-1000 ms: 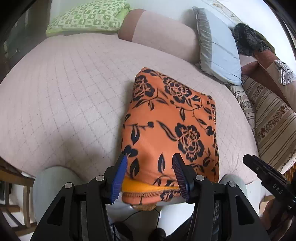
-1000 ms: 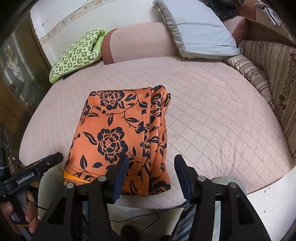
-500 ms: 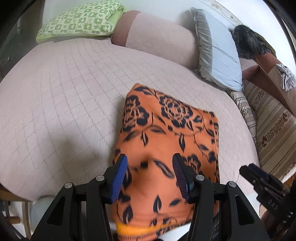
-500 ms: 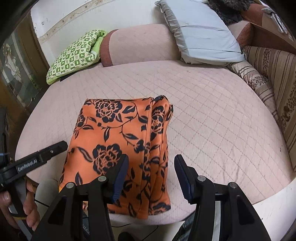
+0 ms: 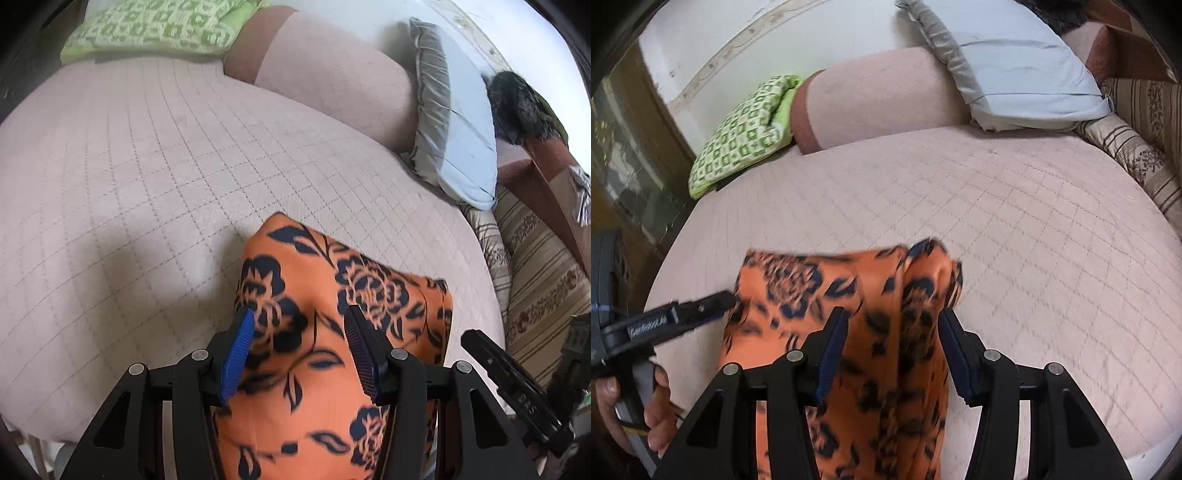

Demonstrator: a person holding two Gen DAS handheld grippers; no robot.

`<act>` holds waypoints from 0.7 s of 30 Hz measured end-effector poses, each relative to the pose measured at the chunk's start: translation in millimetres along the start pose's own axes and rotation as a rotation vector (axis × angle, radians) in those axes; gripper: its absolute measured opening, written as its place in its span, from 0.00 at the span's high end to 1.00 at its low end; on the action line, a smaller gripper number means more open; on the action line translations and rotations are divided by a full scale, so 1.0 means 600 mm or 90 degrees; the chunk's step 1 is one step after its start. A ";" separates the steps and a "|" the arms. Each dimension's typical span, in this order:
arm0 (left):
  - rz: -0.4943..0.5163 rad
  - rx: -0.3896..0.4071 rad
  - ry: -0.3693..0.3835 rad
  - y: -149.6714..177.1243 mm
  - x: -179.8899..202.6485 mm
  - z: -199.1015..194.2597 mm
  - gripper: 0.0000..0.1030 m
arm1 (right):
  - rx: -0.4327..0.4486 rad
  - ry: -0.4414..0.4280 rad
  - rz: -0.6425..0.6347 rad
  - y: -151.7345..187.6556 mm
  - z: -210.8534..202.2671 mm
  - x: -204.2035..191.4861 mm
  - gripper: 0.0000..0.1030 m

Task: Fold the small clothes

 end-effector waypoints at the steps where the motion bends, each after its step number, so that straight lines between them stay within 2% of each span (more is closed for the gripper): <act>1: -0.007 -0.004 0.001 -0.009 -0.003 0.010 0.51 | -0.006 -0.004 0.005 -0.007 0.009 0.004 0.52; 2: -0.012 -0.006 -0.003 -0.015 -0.004 0.018 0.51 | -0.013 -0.010 0.012 -0.015 0.019 0.007 0.58; 5: -0.010 -0.003 -0.015 -0.037 -0.006 0.042 0.51 | -0.032 -0.026 0.016 -0.031 0.048 0.005 0.64; 7: -0.014 -0.013 -0.021 -0.050 -0.011 0.060 0.52 | -0.039 -0.009 -0.006 -0.036 0.064 -0.006 0.64; 9: -0.030 -0.032 -0.012 -0.059 -0.019 0.083 0.52 | -0.069 0.015 -0.022 -0.039 0.093 -0.011 0.65; 10: -0.030 -0.037 -0.011 -0.062 -0.020 0.091 0.52 | -0.082 0.013 -0.016 -0.037 0.105 -0.010 0.69; 11: -0.029 -0.044 -0.012 -0.066 -0.024 0.101 0.53 | -0.090 0.002 -0.011 -0.036 0.115 -0.008 0.88; 12: -0.032 -0.048 -0.012 -0.066 -0.027 0.106 0.60 | -0.093 -0.011 -0.009 -0.035 0.117 -0.008 0.95; 13: -0.036 -0.046 -0.013 -0.066 -0.029 0.107 0.64 | -0.096 -0.017 -0.001 -0.034 0.117 -0.006 0.95; 15: -0.021 -0.042 -0.013 -0.068 -0.024 0.102 0.77 | -0.077 -0.033 0.005 -0.034 0.097 -0.005 0.95; 17: 0.011 -0.024 -0.012 -0.064 -0.010 0.085 0.80 | -0.053 -0.039 -0.003 -0.035 0.069 -0.006 0.96; 20: 0.017 0.012 0.014 -0.061 0.000 0.068 0.80 | -0.005 0.002 -0.032 -0.037 0.035 -0.012 0.96; 21: 0.030 0.002 -0.001 -0.061 -0.001 0.086 0.79 | 0.006 0.017 -0.044 -0.037 0.035 -0.014 0.96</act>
Point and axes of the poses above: each gripper's, at about its wrist camera, not at the fingertips, and z roughly the way its jaws point, x to its right, y to its underside, the point moved 1 cm from there along z, roughly the way its jaws point, and after that the axes turned 3 degrees about -y, right-handed, at the moved point
